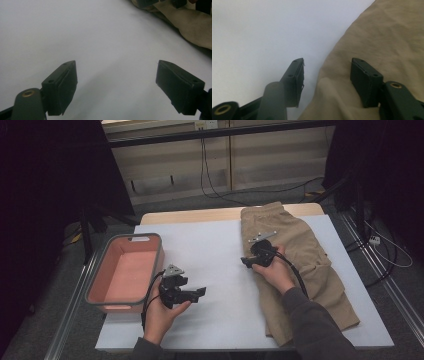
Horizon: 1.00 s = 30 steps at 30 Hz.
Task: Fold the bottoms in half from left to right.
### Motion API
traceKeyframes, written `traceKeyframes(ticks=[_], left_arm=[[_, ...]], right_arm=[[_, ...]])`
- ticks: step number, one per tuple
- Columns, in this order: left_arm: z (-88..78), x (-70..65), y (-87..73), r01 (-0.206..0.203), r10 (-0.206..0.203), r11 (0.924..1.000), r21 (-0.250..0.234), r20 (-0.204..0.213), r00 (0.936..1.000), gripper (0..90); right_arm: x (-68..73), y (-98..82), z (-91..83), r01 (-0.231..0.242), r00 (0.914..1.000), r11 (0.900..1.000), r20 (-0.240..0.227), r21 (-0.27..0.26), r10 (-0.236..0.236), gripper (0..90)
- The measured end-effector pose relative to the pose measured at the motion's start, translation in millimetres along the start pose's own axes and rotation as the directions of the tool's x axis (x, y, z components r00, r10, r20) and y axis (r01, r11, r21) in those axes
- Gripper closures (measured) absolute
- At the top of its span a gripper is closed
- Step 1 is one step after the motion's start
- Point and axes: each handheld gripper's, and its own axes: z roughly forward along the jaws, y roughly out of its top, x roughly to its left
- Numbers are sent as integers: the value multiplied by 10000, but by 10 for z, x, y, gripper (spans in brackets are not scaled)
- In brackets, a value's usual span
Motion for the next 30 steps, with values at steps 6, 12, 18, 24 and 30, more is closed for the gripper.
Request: traceKeyframes(ticks=[6,12,18,24,30], left_arm=[[-7,31,-9,60,-60,10000,-25,-81,9999,171],[-30,41,-18,3,-5,10000,-94,-226,9997,155],[-46,64,-30,88,-89,9999,-71,-180,9998,136],[-47,78,-36,171,-173,9998,-95,-232,9996,129],[-41,72,-26,67,-69,10000,-65,-234,9997,132]], right_arm=[[-54,-85,70,-151,9994,9999,301,-62,153,575],[-135,-114,54,-165,9989,9997,436,-200,174,781],[-169,-127,49,-482,9979,9983,417,-322,495,876],[-196,-139,36,-643,9979,9971,-17,-416,642,885],[-144,-121,22,-222,9996,9990,-189,-394,215,885]])
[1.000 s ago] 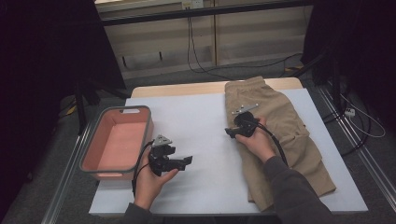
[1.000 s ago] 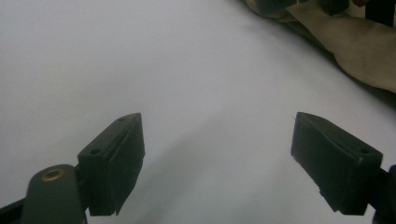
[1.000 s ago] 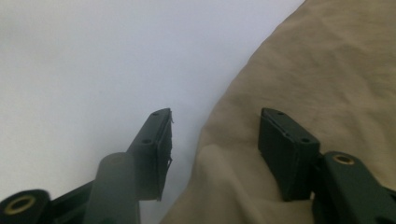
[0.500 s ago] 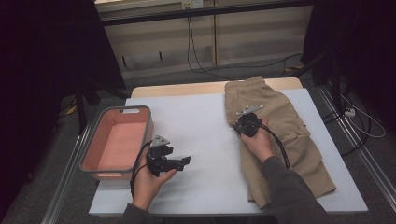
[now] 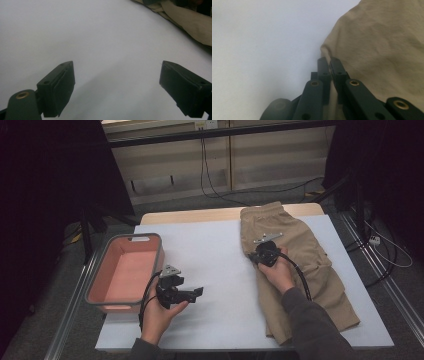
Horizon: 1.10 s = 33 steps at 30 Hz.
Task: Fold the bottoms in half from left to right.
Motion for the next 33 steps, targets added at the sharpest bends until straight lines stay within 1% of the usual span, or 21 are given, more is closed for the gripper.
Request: traceKeyframes(ticks=[1,3,5,8,11,15,19,23,24,25,26,27,29,30,31,33], left_arm=[[7,-7,-8,18,-18,9999,103,6,10000,132],[15,-12,-8,-2,2,9999,122,-4,10000,132],[17,-16,-4,0,0,9999,114,10,10000,132],[22,-19,-3,-12,11,9999,112,26,10000,131],[21,-18,-4,-34,33,9999,162,32,10000,131],[19,-18,0,-20,20,10000,92,6,10000,131],[21,-16,-2,-6,6,9999,132,-5,10000,130],[13,-15,7,2,-2,10000,68,-13,10000,130],[13,-15,7,2,-2,10000,68,-13,10000,130],[14,-12,6,-2,2,10000,66,-12,10000,130],[14,-12,6,-2,2,10000,66,-12,10000,130],[19,-11,2,72,-72,10000,50,-44,10000,129],[14,-1,2,44,-44,10000,73,-61,10000,129],[14,-1,2,44,-44,10000,73,-61,10000,129],[7,6,6,82,-82,10000,24,-65,9999,129],[0,13,9,107,-107,9999,5,-75,9999,129]], right_arm=[[16,0,7,86,9998,9999,-199,111,-83,885],[26,0,2,27,9995,10000,-316,41,-26,885],[48,-3,4,77,9993,10000,-361,-11,-78,885],[98,4,9,288,9988,9996,-405,18,-287,884],[148,13,21,374,9978,9993,-556,19,-372,884],[215,23,29,462,9960,9989,-766,-2,-461,884],[308,32,41,666,9922,9978,-1053,-12,-663,884],[399,42,54,849,9865,9964,-1402,-55,-849,884],[399,42,54,849,9865,9964,-1402,-55,-849,884],[445,47,54,960,9835,9953,-1531,-95,-963,883],[445,47,54,960,9835,9953,-1531,-95,-963,883],[495,51,55,1013,9792,9947,-1750,-156,-1025,883],[560,56,57,1160,9744,9931,-1920,-182,-1173,883],[560,56,57,1160,9744,9931,-1920,-182,-1173,883],[628,64,61,1336,9680,9908,-2114,-210,-1350,883],[696,74,71,1399,9621,9899,-2333,-231,-1414,883]])
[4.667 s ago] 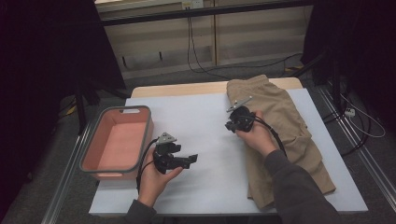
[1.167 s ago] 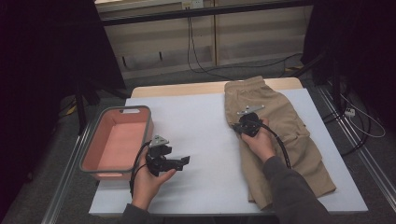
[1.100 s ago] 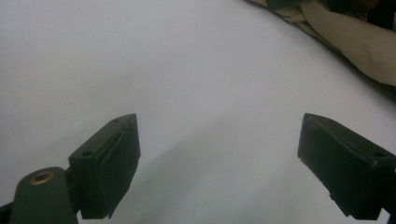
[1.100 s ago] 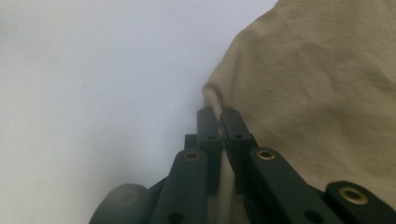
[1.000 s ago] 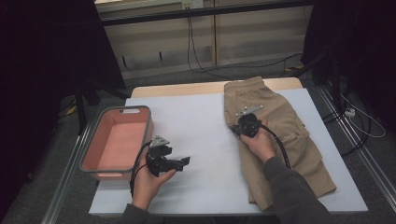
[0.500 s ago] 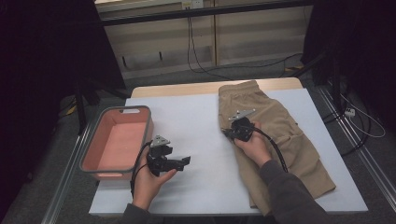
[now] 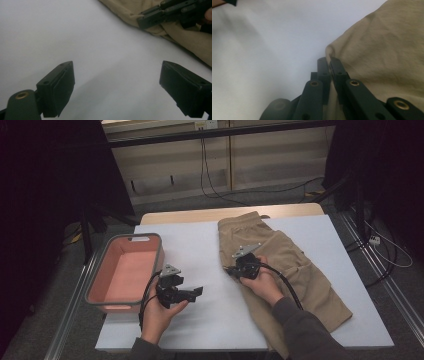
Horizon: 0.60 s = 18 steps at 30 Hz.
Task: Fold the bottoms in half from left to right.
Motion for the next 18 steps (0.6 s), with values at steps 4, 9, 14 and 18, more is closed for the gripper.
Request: traceKeyframes(ticks=[4,9,14,18], left_arm=[[-8,10,1,38,-38,10000,-17,-32,10000,128],[-15,18,-2,98,-99,9999,-40,-44,9999,128],[-26,32,-3,106,-106,9999,-20,-31,9999,128],[-27,40,-5,108,-108,9999,-22,-5,9999,128]], right_arm=[[135,43,52,303,9984,9995,-485,21,-302,883],[278,75,101,641,9930,9979,-996,70,-631,882],[303,77,99,456,9905,9989,-1299,59,-445,857],[265,91,25,203,9927,9997,-1194,148,-184,726]])
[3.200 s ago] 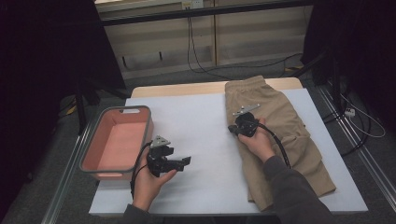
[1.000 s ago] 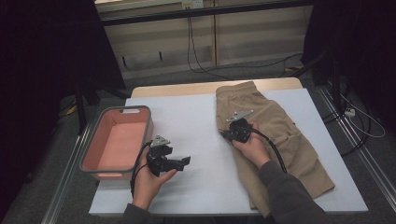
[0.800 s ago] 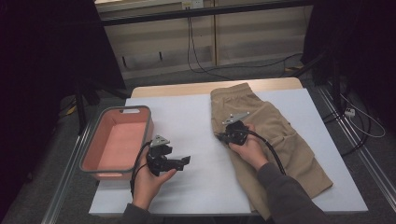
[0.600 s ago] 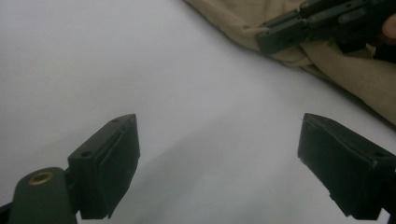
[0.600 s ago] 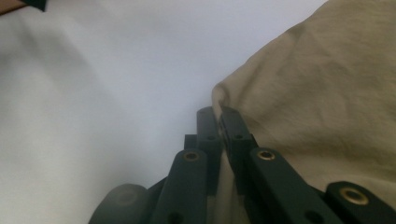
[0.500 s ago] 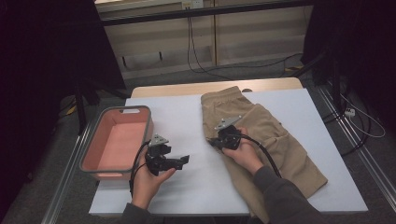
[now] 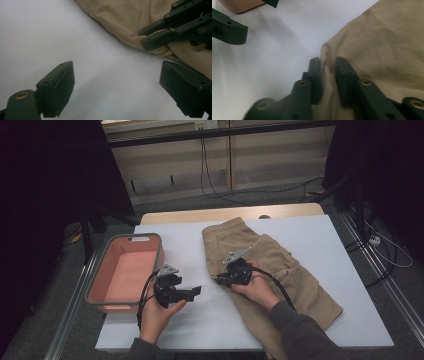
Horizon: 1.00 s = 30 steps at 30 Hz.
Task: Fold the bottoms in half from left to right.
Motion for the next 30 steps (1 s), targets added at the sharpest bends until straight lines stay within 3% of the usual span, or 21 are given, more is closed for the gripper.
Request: traceKeyframes(ticks=[1,4,8,11,14,15,16,17,18,20,30], left_arm=[[0,0,0,0,0,10000,0,0,10000,128],[4,2,-4,119,-119,9999,-16,82,9999,127],[5,1,-2,97,-97,10000,-11,44,9999,126],[10,-1,-1,104,-104,9999,-9,49,9999,126],[16,-1,1,84,-84,10000,0,20,10000,126],[16,-1,1,84,-84,10000,0,20,10000,126],[18,2,5,59,-59,10000,5,4,10000,126],[18,2,5,59,-59,10000,5,4,10000,126],[24,2,9,41,-41,10000,5,-8,10000,126],[34,-3,10,71,-71,10000,29,22,10000,126],[75,-24,17,-50,50,9999,140,6,10000,126]], right_arm=[[0,0,0,0,10000,10000,0,0,0,726],[-15,37,-166,195,9988,9997,436,139,-201,559],[-78,32,-392,240,9964,9995,808,217,-257,489],[-105,10,-508,187,9957,9997,906,186,-203,465],[-173,-58,-750,-35,9900,9991,1413,411,-23,429],[-173,-58,-750,-35,9900,9991,1413,411,-23,429],[-225,-106,-887,-206,9842,9988,1765,451,124,426],[-225,-106,-887,-206,9842,9988,1765,451,124,426],[-285,-173,-1013,-441,9825,9989,1817,141,408,424],[-338,-258,-1095,-631,9787,9979,1966,174,585,418],[-378,-617,-1180,-686,9760,9969,2096,392,589,407]])
